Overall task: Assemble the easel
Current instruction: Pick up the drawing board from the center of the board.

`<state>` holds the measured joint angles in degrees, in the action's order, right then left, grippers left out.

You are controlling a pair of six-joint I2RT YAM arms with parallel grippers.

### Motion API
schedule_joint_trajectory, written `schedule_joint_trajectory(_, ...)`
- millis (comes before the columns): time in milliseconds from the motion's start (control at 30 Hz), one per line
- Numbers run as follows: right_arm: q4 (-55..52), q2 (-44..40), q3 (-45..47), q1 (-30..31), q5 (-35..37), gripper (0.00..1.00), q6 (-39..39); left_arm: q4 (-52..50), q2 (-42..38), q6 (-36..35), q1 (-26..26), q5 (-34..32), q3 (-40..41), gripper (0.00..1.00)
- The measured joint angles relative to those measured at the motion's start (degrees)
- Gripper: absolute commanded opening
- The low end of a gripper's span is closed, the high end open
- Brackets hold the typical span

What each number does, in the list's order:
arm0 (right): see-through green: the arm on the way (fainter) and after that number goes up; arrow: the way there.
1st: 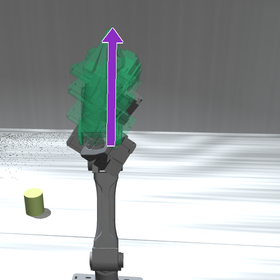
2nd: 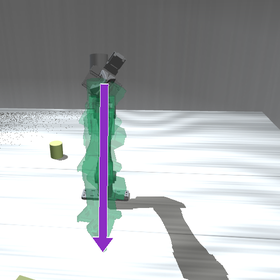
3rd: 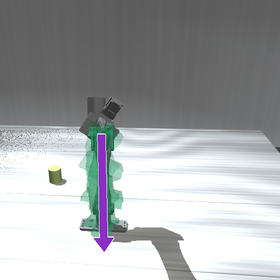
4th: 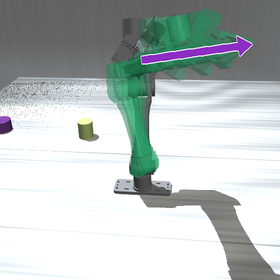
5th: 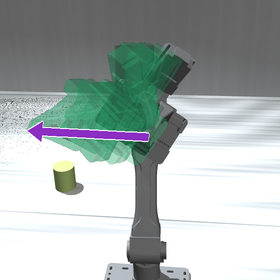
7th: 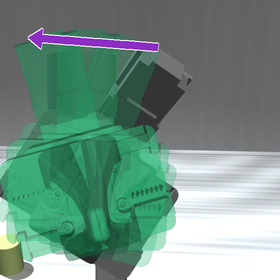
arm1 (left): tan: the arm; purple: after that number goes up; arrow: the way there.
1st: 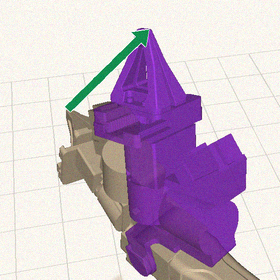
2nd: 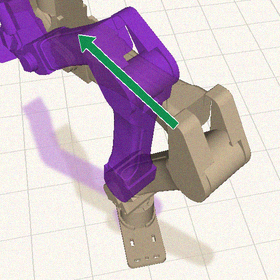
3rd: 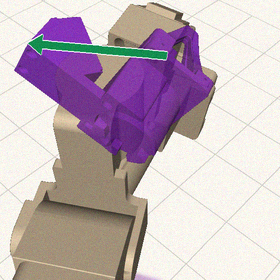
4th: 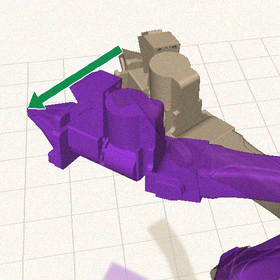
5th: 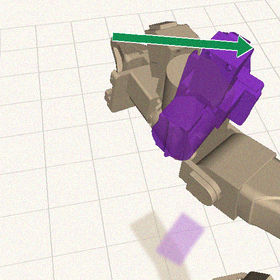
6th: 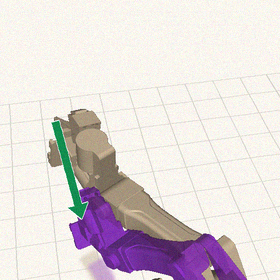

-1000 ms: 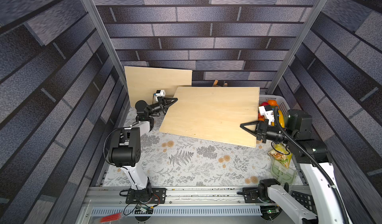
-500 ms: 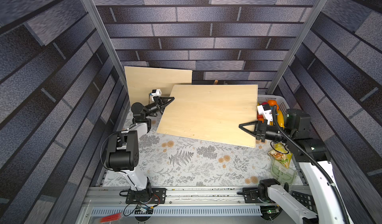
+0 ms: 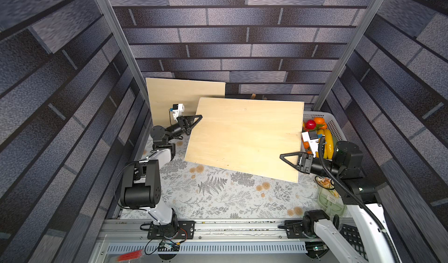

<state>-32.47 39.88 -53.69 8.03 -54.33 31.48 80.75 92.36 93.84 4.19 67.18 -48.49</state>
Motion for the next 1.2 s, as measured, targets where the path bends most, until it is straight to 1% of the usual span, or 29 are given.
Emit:
schedule_joint_trajectory(167,7.56,0.79,6.95,0.00,-1.86,0.00,-3.39,-0.33,-2.14,-6.19,2.32,-0.22,3.67,0.00)
schedule_joint_trajectory(200,9.09,1.33,7.98,-0.07,-2.43,0.05,-3.63,-0.57,-2.47,-7.15,2.71,-0.33,4.42,0.00)
schedule_joint_trajectory(267,12.50,2.84,9.94,-0.09,-3.54,0.21,-3.76,-0.90,-2.73,-8.87,3.58,-0.52,5.73,0.00)
schedule_joint_trajectory(300,14.19,3.52,10.84,-0.09,-3.52,0.27,-4.46,-1.33,-2.73,-9.11,3.82,-0.52,6.08,0.00)
schedule_joint_trajectory(367,17.81,4.66,13.40,-0.04,-2.21,0.40,-8.39,-3.61,-2.84,-9.03,4.02,-0.37,6.67,0.00)
schedule_joint_trajectory(433,19.69,5.62,15.72,0.09,-0.42,0.49,-11.39,-4.87,-2.99,-9.20,4.07,-0.07,6.97,0.00)
schedule_joint_trajectory(567,21.51,6.23,18.40,0.20,2.01,0.50,-13.79,-5.33,-3.98,-9.49,4.07,0.74,7.41,0.00)
schedule_joint_trajectory(867,24.17,5.46,18.29,-0.11,3.74,0.50,-12.90,-4.90,-5.66,-9.14,4.28,0.46,7.54,0.00)
schedule_joint_trajectory(1100,26.25,6.69,14.47,-1.64,3.78,0.52,-10.32,-4.92,-5.75,-7.74,4.44,-0.20,7.65,0.00)
schedule_joint_trajectory(1167,27.96,7.65,12.96,-2.10,3.89,0.54,-8.87,-4.94,-5.86,-7.21,4.48,-0.68,7.65,0.00)
schedule_joint_trajectory(1200,29.16,8.22,12.41,-2.34,3.91,0.57,-8.00,-4.94,-5.86,-6.97,4.50,-1.07,7.65,0.00)
